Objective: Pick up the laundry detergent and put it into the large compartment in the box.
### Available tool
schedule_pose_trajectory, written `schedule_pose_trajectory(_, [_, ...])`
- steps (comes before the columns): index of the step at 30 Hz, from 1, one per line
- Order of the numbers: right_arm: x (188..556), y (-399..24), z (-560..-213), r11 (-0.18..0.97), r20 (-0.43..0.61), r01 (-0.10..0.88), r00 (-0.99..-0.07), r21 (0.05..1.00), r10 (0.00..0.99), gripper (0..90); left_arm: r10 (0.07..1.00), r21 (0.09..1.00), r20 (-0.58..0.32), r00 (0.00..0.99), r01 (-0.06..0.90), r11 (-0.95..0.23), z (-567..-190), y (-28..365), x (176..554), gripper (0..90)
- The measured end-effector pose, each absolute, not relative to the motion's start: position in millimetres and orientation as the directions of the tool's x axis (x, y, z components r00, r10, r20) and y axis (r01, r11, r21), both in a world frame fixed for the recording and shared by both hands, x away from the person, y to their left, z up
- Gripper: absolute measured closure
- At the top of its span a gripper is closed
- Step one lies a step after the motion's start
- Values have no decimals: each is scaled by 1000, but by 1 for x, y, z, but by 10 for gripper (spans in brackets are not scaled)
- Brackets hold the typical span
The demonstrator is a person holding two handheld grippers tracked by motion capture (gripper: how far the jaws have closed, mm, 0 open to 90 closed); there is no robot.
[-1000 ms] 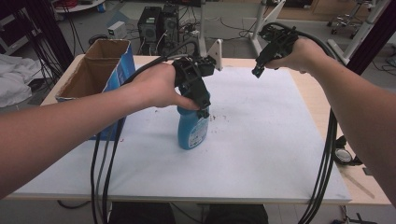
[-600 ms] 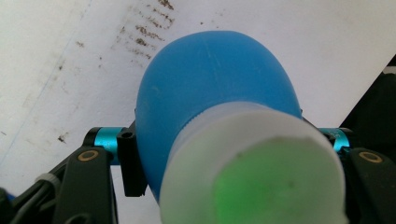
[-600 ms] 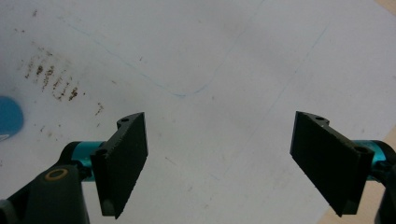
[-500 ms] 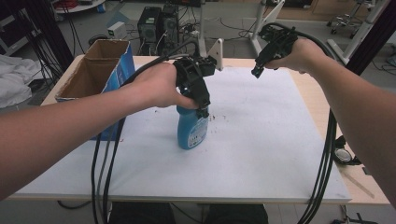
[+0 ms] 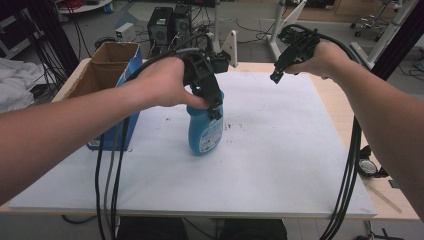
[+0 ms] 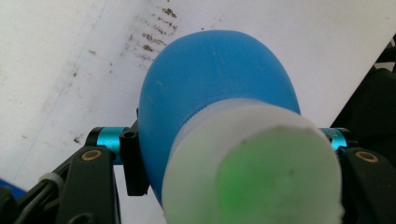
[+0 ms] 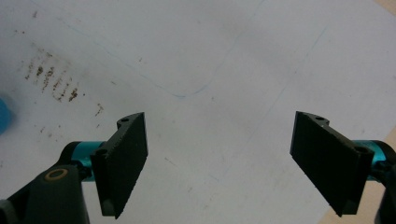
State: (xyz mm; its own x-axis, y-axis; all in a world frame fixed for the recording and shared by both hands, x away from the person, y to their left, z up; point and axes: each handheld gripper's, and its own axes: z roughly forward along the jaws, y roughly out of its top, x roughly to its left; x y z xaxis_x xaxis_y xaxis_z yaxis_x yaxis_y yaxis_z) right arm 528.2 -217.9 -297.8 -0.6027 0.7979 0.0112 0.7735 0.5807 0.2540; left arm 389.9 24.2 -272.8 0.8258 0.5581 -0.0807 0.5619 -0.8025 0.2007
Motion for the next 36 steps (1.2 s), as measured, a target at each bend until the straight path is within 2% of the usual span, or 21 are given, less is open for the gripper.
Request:
schedule_pose_trajectory(15, [530,-222,-297,573,16,779,-596,257,803,183,534,217,-67,843,535,-817,-208,54,390,366])
schedule_pose_trajectory(26, [534,-225,-302,573,16,784,-593,237,805,183,572,232,-26,820,562,-794,-166,95,393,366])
schedule_pose_trajectory(36, [538,-229,-306,570,19,792,-588,221,809,183,616,285,-13,787,594,-752,-122,143,392,366])
